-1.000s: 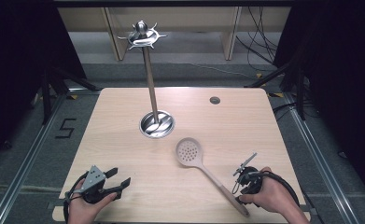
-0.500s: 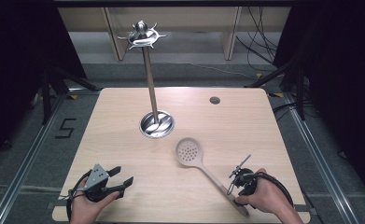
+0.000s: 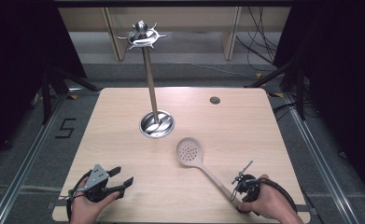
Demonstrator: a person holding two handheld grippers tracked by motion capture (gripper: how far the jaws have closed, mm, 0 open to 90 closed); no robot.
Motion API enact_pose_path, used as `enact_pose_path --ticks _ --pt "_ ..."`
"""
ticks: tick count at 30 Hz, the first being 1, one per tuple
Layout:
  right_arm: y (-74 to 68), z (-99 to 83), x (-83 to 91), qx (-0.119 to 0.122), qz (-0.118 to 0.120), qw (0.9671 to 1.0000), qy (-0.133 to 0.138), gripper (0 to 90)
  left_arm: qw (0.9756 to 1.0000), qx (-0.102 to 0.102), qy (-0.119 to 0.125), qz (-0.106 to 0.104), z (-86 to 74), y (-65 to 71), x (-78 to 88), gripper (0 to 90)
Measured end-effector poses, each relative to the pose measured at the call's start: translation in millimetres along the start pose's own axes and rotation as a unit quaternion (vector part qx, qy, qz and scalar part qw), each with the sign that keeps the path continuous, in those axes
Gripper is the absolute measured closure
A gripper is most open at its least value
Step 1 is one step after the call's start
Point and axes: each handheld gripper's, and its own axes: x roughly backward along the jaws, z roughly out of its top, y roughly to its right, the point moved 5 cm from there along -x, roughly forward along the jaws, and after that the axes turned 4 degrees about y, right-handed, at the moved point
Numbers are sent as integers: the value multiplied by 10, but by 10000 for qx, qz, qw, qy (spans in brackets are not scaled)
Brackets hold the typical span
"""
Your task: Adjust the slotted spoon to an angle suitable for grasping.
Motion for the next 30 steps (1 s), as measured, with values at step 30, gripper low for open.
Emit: enact_pose_path --ticks 30 --pt "5 -71 -72 163 -113 9998 -73 545 10000 -82 -2 15 2 -11 9 336"
